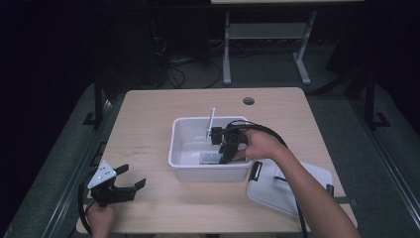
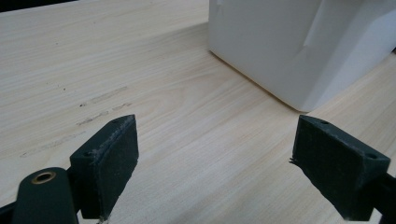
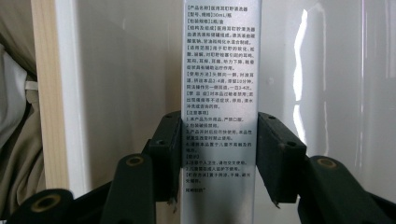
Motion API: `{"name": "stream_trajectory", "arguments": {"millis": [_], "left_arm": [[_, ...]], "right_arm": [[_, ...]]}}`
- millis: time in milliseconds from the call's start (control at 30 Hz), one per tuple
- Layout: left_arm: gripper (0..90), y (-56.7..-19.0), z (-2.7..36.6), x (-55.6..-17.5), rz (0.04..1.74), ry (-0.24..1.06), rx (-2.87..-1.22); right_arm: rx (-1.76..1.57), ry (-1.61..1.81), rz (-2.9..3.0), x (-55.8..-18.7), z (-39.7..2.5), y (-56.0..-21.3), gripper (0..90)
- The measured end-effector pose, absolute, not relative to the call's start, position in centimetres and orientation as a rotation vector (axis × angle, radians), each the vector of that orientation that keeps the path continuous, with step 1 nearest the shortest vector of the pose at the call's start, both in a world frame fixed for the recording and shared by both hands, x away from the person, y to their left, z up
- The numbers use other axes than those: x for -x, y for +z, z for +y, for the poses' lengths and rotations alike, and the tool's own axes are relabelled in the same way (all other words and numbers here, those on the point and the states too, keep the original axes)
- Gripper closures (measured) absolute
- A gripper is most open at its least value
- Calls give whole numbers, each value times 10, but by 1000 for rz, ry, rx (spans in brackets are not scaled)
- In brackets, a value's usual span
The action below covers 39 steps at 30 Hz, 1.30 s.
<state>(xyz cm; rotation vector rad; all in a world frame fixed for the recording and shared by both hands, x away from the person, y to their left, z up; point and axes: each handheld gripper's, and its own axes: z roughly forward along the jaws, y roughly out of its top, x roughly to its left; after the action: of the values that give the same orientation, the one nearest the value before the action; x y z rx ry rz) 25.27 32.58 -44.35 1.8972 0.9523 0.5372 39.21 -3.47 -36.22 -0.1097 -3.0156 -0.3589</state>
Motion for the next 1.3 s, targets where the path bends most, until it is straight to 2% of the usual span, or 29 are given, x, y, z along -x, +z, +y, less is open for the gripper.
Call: {"name": "stream_trajectory", "arguments": {"millis": [1300], "left_arm": [[136, -443, 325, -253, 950, 538, -1897]], "right_arm": [[117, -426, -3022, -385, -42, -345, 531]]}}
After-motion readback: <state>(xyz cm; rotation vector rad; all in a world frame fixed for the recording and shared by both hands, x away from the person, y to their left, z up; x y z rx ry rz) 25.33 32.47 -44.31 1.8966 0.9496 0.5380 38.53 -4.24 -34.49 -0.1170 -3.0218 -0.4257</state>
